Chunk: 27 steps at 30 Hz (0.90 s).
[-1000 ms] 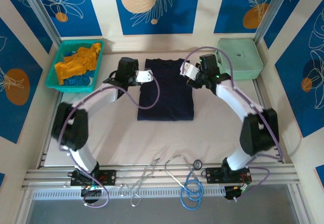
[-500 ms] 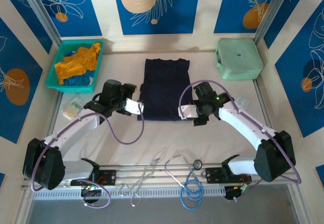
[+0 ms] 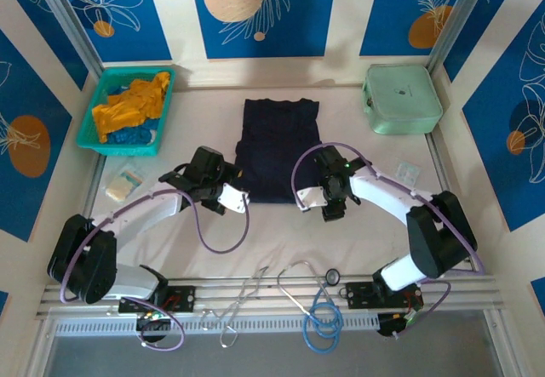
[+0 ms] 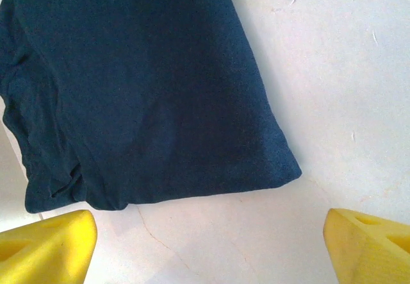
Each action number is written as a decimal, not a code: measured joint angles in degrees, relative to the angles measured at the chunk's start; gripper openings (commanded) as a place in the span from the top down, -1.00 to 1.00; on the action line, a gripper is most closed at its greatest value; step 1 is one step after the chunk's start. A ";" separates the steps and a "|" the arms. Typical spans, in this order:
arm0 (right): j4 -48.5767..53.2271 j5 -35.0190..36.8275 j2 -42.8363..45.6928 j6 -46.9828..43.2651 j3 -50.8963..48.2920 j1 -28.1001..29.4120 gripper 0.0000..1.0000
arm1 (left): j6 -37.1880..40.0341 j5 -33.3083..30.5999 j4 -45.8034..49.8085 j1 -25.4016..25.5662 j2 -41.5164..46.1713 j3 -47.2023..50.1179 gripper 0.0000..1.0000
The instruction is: Fold and stack the t-shirts
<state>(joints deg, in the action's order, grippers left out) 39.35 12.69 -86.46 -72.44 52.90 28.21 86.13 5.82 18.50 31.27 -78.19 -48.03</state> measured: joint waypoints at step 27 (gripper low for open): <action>-2.43 -2.67 -11.61 -1.70 4.52 -3.87 -0.16 | 0.96 -0.48 2.60 3.30 -13.79 -5.22 -0.65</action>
<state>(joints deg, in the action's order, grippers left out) 36.93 10.02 -98.06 -74.15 57.43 24.34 87.09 5.34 21.10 34.57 -91.98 -53.25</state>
